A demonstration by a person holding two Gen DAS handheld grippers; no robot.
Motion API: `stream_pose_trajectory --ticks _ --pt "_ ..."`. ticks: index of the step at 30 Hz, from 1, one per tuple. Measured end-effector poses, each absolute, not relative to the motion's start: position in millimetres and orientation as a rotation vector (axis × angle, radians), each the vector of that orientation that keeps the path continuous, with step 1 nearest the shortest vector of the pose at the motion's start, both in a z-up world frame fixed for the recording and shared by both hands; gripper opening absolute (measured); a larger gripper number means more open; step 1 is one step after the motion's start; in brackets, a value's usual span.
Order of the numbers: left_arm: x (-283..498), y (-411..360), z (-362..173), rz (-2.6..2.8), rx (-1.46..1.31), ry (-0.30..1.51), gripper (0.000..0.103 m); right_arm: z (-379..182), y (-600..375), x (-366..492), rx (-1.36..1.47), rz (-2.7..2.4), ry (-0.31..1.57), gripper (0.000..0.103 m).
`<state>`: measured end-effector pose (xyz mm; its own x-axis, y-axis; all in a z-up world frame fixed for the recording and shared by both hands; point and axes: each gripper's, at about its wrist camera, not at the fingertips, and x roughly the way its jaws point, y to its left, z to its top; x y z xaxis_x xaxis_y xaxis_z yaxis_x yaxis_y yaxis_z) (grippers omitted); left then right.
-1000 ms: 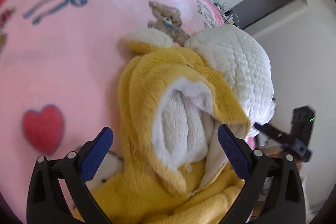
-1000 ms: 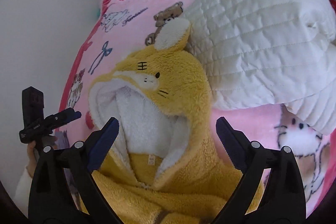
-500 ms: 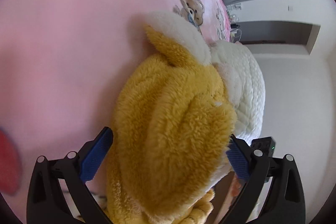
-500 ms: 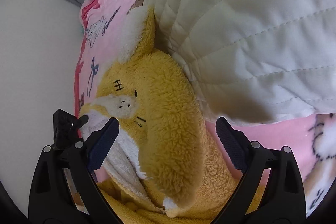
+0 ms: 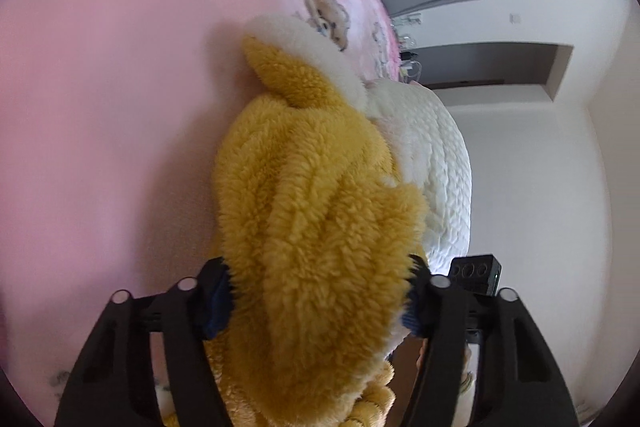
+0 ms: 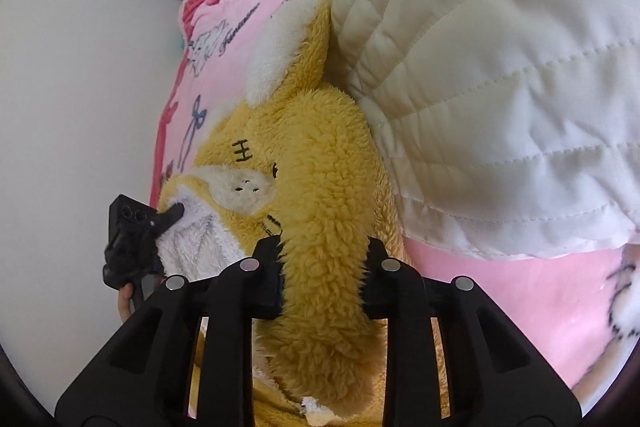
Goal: Fold large clothes
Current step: 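Lift the hood with both grippers and fold it down over the jacket body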
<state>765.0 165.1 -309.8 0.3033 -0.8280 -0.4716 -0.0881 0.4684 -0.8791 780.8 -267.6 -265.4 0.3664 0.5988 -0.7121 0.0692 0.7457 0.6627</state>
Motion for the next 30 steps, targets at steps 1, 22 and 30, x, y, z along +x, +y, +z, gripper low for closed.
stream_pose_trajectory --ticks 1,22,30 --pt "758.9 166.3 -303.1 -0.634 -0.958 1.145 0.057 -260.8 -266.1 778.3 0.65 0.399 1.143 0.02" --pt "440.1 142.8 -195.9 -0.755 -0.276 0.88 0.064 -187.8 -296.4 491.4 0.442 0.611 0.843 0.021" --pt "399.0 152.4 -246.4 -0.704 -0.449 0.818 0.069 -256.1 -295.2 457.5 0.496 0.555 0.917 0.021"
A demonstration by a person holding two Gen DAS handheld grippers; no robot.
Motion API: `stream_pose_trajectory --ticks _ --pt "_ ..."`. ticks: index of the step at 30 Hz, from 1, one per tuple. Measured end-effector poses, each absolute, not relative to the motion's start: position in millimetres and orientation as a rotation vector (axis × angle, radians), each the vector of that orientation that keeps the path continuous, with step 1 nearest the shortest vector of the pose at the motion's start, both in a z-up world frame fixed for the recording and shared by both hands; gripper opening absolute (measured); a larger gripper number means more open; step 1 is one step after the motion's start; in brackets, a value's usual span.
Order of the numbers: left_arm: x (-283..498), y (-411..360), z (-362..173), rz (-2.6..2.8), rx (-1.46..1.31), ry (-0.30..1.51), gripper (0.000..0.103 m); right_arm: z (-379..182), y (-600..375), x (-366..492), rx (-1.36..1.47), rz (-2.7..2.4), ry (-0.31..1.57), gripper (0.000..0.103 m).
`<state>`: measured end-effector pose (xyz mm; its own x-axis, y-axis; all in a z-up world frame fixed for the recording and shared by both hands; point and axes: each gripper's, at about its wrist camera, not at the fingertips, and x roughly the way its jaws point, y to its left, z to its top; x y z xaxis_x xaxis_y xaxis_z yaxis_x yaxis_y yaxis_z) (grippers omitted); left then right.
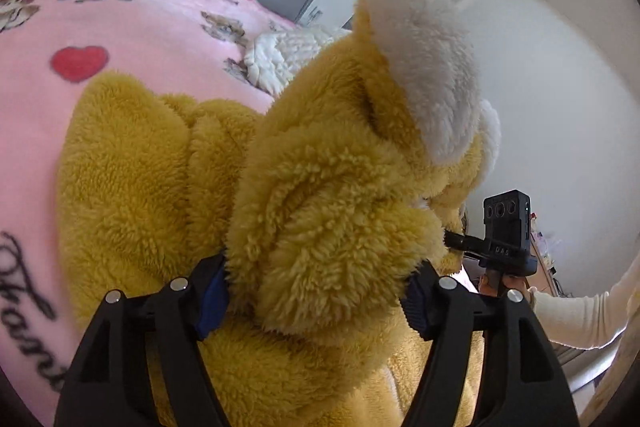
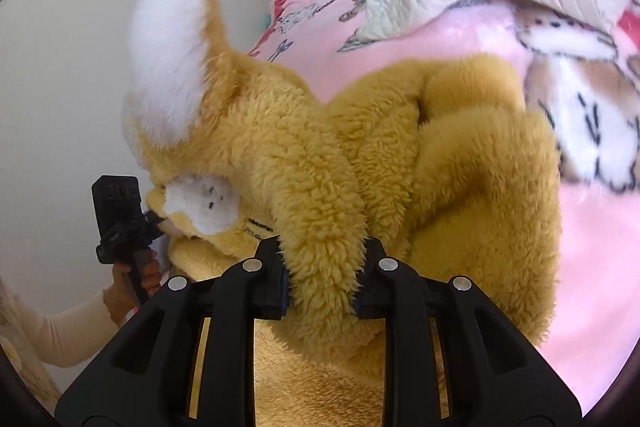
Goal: Fold large clothes
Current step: 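Lift the hood with both grippers and fold it down over the jacket body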
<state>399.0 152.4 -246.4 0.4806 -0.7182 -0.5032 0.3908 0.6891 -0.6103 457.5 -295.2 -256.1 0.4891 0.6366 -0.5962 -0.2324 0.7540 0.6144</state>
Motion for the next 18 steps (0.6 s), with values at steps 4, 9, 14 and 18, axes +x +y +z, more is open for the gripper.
stream_pose_trajectory --ticks 4,9,14,18 --pt "385.5 143.6 -226.9 -0.662 -0.342 0.786 0.075 -250.8 -300.5 453.9 0.541 0.56 0.877 0.03" --pt "365.8 141.7 -187.5 -0.655 -0.262 0.75 0.097 -231.6 -301.2 443.1 0.486 0.553 0.876 0.061" --pt "363.2 159.4 -190.3 -0.653 -0.422 0.88 0.097 -217.5 -315.9 435.5 0.528 0.513 0.871 0.063" --pt "359.2 173.3 -182.7 -0.57 -0.481 0.895 0.097 -187.5 -321.7 431.3 0.478 0.469 0.822 0.063"
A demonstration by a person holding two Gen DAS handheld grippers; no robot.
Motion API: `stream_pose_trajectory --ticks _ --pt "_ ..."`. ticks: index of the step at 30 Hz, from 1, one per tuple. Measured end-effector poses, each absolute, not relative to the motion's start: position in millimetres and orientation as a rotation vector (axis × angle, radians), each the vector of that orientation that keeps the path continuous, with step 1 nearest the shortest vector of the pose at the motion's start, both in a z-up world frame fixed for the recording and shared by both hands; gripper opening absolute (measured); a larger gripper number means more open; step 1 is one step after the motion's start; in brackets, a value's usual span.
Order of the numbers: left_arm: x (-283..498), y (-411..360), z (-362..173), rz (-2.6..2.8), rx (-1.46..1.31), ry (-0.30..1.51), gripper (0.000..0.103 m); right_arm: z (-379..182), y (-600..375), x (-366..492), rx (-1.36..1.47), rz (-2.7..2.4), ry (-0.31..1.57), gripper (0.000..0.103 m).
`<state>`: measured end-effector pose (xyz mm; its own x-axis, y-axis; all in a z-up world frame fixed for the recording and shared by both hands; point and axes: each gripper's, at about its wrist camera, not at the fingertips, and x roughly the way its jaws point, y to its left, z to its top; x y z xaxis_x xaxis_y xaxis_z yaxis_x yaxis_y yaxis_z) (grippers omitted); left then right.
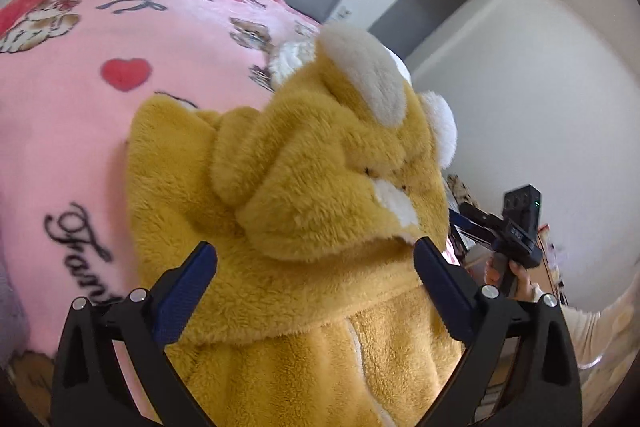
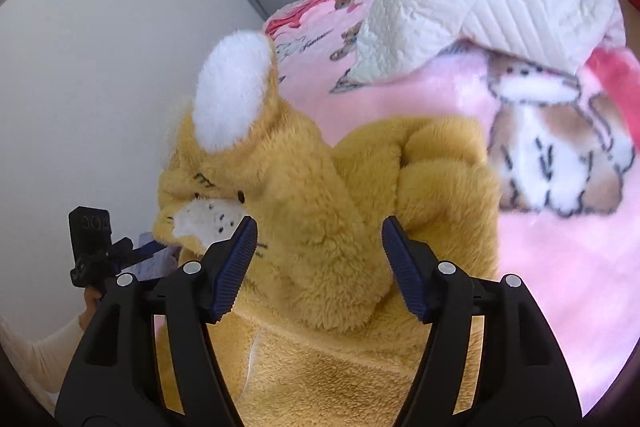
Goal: Fold large clothes
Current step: 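Lift the hood with both grippers and fold it down over the jacket body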
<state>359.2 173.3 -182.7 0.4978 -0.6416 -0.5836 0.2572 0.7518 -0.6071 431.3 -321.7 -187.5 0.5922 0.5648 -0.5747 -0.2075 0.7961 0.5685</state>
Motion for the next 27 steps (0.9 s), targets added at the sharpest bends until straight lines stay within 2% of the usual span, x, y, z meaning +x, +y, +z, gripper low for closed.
stream_pose_trajectory --ticks 1,3,7,10,11,12,13,14,15,16,17,18,23,27 --pt "362.2 175.2 -177.2 -0.558 -0.477 0.888 0.097 -176.8 -320.3 434.2 0.457 0.476 0.805 0.064" --pt "379.5 171.4 -166.3 -0.508 -0.442 0.895 0.098 -162.5 -312.2 448.9 0.399 0.473 0.815 0.082" --pt "441.1 151.9 -177.4 -0.612 -0.44 0.995 0.098 -165.9 -296.9 485.4 0.395 0.555 0.873 0.08" --pt "460.2 138.3 -206.6 -0.704 -0.513 1.1 0.098 -184.8 -283.3 500.7 0.42 0.604 0.95 0.068" --pt "460.3 133.9 -213.6 -0.728 -0.525 1.121 0.098 -192.0 -280.9 503.4 0.432 0.62 0.967 0.06" --pt "457.3 130.2 -217.4 -0.728 -0.51 1.119 0.098 -201.1 -278.4 505.6 0.445 0.649 0.985 0.045" --pt "450.7 125.3 -218.0 -0.735 -0.481 1.077 0.098 -205.6 -276.2 504.6 0.432 0.641 0.992 0.041" --pt "444.7 121.9 -218.3 -0.737 -0.46 1.058 0.097 -210.3 -273.9 503.3 0.418 0.648 0.999 0.031" --pt "437.5 118.8 -218.7 -0.738 -0.445 1.041 0.091 -211.5 -272.6 500.2 0.406 0.647 0.998 0.02" --pt "433.5 117.8 -218.0 -0.746 -0.443 1.028 0.088 -211.1 -273.9 495.9 0.42 0.646 0.988 0.02" --pt "427.6 119.0 -214.6 -0.746 -0.439 1.008 0.08 -207.4 -276.0 490.9 0.443 0.657 0.977 0.018" --pt "420.1 122.1 -208.6 -0.751 -0.442 0.975 0.078 -199.7 -279.5 483.1 0.464 0.671 0.945 0.016" --pt "378.7 131.5 -176.8 -0.757 -0.362 0.846 0.077 -157.2 -287.3 441.6 0.419 0.749 0.834 0.015" --pt "368.0 131.7 -202.2 -0.735 -0.346 0.944 0.078 -187.0 -286.8 423.3 0.323 0.709 0.976 0.016"
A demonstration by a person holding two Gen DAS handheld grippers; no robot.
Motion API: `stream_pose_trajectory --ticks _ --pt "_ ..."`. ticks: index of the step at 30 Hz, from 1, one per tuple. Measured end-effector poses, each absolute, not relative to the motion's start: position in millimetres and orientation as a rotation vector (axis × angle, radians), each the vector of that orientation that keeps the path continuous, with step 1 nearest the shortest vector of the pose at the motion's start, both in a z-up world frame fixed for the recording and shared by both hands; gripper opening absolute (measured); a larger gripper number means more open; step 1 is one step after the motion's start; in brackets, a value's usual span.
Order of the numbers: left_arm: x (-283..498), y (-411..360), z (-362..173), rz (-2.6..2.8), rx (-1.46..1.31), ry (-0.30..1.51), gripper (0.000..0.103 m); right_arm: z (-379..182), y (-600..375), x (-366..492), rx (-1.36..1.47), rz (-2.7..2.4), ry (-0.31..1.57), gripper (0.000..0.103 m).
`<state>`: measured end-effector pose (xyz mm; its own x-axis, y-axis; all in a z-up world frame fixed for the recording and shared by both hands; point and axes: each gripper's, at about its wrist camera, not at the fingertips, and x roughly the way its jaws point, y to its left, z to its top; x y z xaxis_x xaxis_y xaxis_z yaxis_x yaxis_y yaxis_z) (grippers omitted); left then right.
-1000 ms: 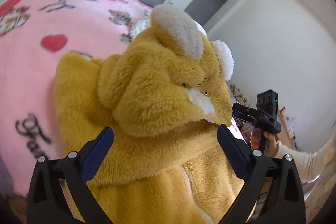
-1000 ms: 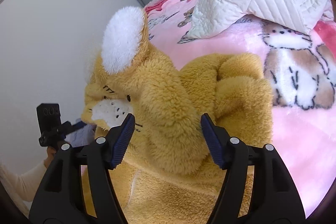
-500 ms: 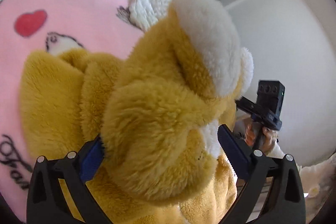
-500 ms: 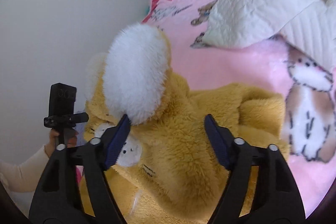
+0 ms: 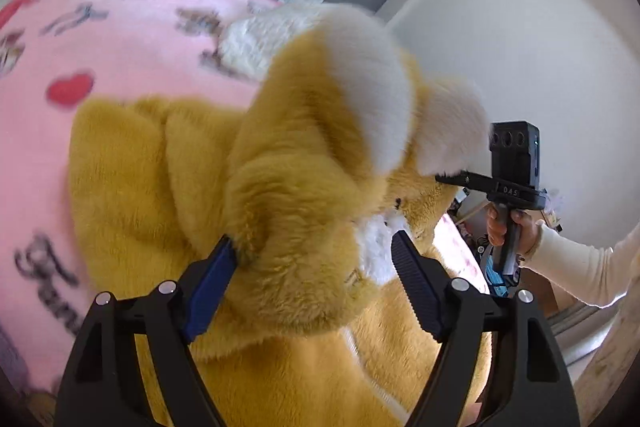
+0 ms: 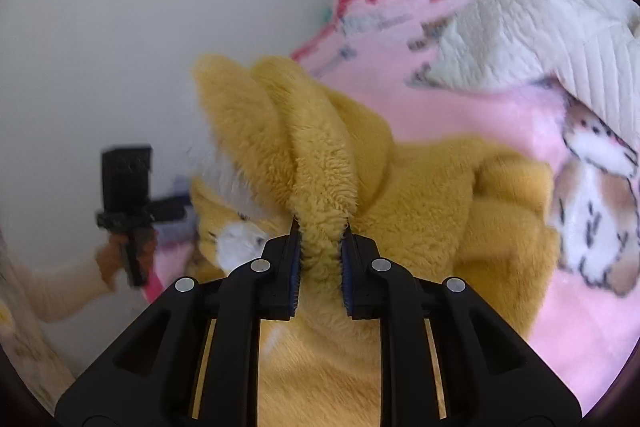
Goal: Fold large clothes
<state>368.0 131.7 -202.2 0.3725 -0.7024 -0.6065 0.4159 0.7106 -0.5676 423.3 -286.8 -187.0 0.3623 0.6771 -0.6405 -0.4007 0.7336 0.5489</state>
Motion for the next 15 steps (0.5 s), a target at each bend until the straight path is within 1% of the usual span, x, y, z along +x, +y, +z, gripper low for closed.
stream_pose_trajectory --ticks 3,4,5,6,7,8,9,10,11,12,14,15 --pt "368.4 140.7 -245.5 -0.696 -0.459 1.053 0.078 -212.5 -294.1 417.8 0.354 0.659 1.016 0.017" --pt "364.5 144.5 -252.2 -0.699 -0.477 1.051 0.078 -215.1 -297.3 416.9 0.377 0.642 1.005 0.017" --pt "362.8 146.9 -255.1 -0.696 -0.488 1.04 0.078 -215.7 -300.5 415.1 0.405 0.633 0.994 0.019" --pt "361.0 149.4 -255.8 -0.695 -0.506 1.028 0.078 -215.0 -302.3 414.7 0.429 0.626 0.996 0.024" --pt "359.9 151.2 -254.3 -0.692 -0.522 1.026 0.079 -211.6 -302.9 414.1 0.445 0.624 0.993 0.027" --pt "359.7 152.8 -250.8 -0.686 -0.535 1.027 0.083 -205.0 -301.8 413.5 0.448 0.63 0.986 0.031" --pt "361.7 152.2 -244.6 -0.68 -0.543 1.025 0.088 -198.2 -299.9 414.2 0.434 0.629 0.977 0.04" --pt "360.9 155.2 -232.6 -0.683 -0.547 1.008 0.09 -189.2 -296.2 415.1 0.417 0.636 0.964 0.048" --pt "361.0 155.0 -221.7 -0.69 -0.542 0.991 0.094 -174.9 -292.6 413.4 0.391 0.653 0.936 0.066" --pt "364.1 155.1 -213.6 -0.7 -0.528 0.974 0.097 -164.9 -290.6 413.7 0.374 0.665 0.907 0.073" --pt "368.0 149.1 -188.1 -0.737 -0.472 0.938 0.097 -137.4 -285.1 416.1 0.333 0.715 0.841 0.073" --pt "371.0 148.1 -178.1 -0.753 -0.446 0.923 0.098 -127.7 -281.8 420.2 0.306 0.731 0.826 0.078"
